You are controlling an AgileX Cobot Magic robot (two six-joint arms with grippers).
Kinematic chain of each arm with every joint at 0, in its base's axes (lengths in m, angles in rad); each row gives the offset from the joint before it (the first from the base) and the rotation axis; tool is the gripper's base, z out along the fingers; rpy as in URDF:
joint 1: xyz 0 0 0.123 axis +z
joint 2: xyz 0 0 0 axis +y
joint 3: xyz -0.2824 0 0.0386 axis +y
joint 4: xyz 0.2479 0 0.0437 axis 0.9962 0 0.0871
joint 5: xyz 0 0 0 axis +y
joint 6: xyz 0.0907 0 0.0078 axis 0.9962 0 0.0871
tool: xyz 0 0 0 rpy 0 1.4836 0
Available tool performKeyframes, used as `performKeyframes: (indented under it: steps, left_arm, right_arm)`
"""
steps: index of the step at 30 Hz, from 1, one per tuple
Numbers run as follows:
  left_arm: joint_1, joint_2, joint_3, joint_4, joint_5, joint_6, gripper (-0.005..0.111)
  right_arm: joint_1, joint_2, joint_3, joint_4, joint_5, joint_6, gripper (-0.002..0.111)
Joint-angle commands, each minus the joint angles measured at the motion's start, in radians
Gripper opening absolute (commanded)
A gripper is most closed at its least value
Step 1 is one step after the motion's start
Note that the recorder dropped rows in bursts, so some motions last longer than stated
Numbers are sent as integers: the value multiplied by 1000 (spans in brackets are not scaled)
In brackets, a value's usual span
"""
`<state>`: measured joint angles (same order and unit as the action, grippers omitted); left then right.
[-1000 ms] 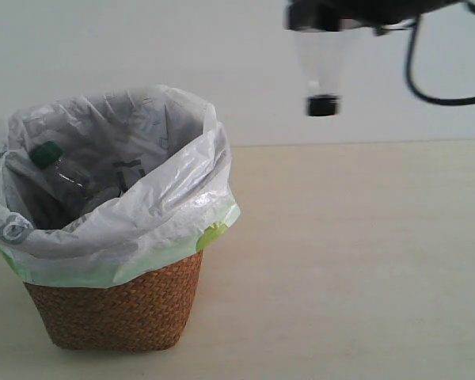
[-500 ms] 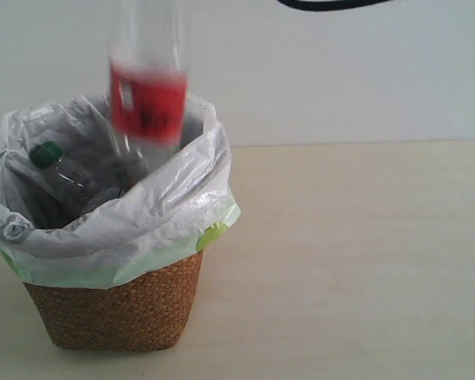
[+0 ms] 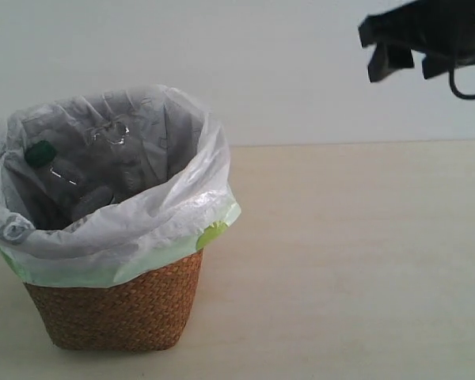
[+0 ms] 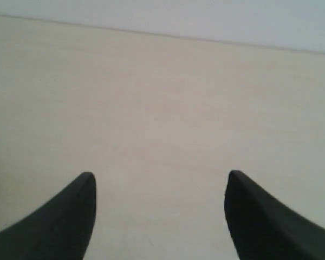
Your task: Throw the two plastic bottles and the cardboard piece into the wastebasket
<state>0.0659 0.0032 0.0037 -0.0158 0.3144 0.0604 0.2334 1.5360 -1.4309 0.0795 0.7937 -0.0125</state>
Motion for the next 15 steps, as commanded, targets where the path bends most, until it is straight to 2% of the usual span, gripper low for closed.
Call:
performKeyframes:
  steps: [1, 4, 6, 8, 12, 13, 15]
  left_arm:
    - [-6, -3, -4, -2, -8, -9, 108]
    - [-6, -3, -4, -2, -8, -9, 108]
    - [-6, -3, -4, -2, -8, -9, 108]
    - [-6, -3, -4, -2, -8, -9, 108]
    - [-6, -3, -4, -2, -8, -9, 108]
    - [-6, -3, -4, -2, -8, -9, 108]
    - [-6, -3, -4, -2, -8, -9, 108]
  right_arm:
    - [-38, -2, 86, -11, -49, -4, 61]
    - [-34, -2, 127, 13, -63, -21, 60]
    - [-21, -4, 157, 45, -72, -34, 56]
    - [-2, -10, 191, 58, -88, -49, 42]
    - [56, -64, 312, 72, -204, -50, 5]
    - [69, -88, 341, 78, -244, -47, 0]
    - [104, -141, 415, 131, -327, -35, 0]
